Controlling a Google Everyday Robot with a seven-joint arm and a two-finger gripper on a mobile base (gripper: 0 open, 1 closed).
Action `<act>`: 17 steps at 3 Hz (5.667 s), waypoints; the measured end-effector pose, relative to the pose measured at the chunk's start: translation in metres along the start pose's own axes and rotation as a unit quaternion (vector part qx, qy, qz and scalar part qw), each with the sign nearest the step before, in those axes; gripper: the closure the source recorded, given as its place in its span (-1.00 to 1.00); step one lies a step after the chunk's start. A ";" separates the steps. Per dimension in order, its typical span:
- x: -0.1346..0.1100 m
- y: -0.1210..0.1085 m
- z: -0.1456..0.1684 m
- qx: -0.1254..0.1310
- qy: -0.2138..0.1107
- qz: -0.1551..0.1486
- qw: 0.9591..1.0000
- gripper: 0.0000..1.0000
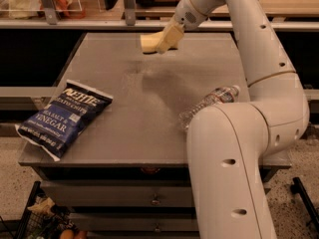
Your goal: Move sponge near blue chip bag
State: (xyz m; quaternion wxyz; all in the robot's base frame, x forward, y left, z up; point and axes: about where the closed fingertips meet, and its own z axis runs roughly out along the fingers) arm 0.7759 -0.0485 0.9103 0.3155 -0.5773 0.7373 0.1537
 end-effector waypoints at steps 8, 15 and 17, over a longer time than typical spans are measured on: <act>-0.078 0.203 0.038 -0.155 -0.075 -0.073 0.982 1.00; -0.070 0.260 0.074 -0.234 -0.074 -0.096 0.964 -1.00; -0.075 0.258 0.078 -0.246 -0.078 -0.107 0.960 -1.00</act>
Offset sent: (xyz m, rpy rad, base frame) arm -0.0931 0.1144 0.0435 0.2248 0.0773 0.2462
